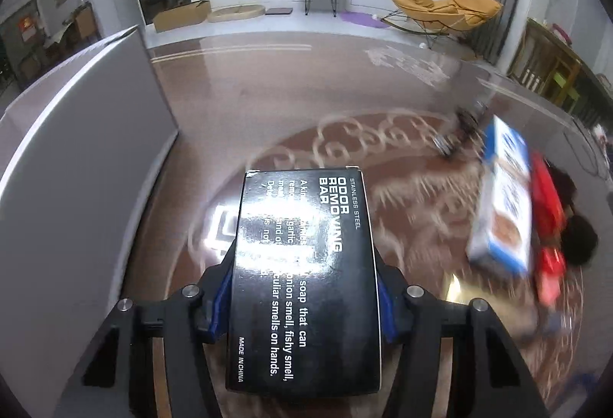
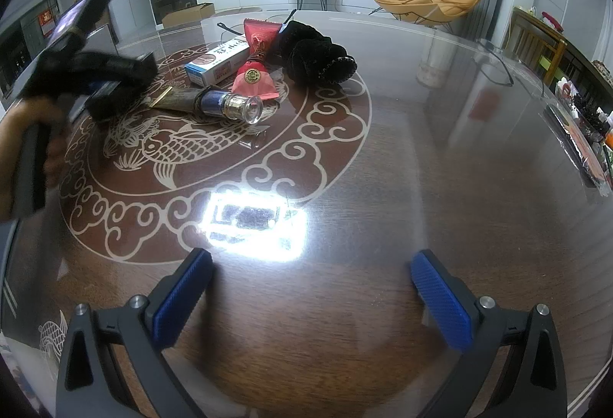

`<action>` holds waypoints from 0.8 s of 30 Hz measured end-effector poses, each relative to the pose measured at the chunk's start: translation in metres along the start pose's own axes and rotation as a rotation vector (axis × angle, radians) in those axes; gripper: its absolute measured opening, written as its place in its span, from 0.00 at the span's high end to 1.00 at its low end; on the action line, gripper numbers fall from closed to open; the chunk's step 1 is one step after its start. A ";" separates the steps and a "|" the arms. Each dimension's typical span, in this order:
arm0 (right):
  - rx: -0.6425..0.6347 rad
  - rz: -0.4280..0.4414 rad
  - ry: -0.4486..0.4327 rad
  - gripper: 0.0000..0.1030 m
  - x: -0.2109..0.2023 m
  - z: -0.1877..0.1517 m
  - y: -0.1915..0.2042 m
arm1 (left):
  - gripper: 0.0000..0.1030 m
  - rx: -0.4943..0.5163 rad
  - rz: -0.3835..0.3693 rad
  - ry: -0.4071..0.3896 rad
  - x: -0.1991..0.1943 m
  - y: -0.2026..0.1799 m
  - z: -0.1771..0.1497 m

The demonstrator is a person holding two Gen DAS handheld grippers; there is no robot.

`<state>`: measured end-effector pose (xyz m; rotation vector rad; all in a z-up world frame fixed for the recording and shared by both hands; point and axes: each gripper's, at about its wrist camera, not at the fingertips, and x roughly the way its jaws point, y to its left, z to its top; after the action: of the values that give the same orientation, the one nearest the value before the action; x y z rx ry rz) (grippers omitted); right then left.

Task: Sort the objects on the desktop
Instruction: 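Move the right tool to the gold HIH tube and close on it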

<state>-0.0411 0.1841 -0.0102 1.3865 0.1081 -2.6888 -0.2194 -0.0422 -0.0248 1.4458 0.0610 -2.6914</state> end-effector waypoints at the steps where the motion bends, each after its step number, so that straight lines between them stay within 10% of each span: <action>1: 0.000 0.000 0.000 0.00 0.000 0.000 0.000 | 0.44 0.009 -0.007 0.001 -0.004 -0.001 -0.008; 11: 0.000 0.000 0.000 0.00 0.000 0.000 0.000 | 0.43 0.086 -0.054 -0.031 -0.068 -0.001 -0.112; 24: 0.001 0.000 0.000 0.00 0.000 0.000 0.000 | 0.43 0.083 -0.060 -0.081 -0.073 0.006 -0.121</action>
<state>-0.0409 0.1843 -0.0107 1.3868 0.1077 -2.6893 -0.0780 -0.0351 -0.0308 1.3759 -0.0132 -2.8294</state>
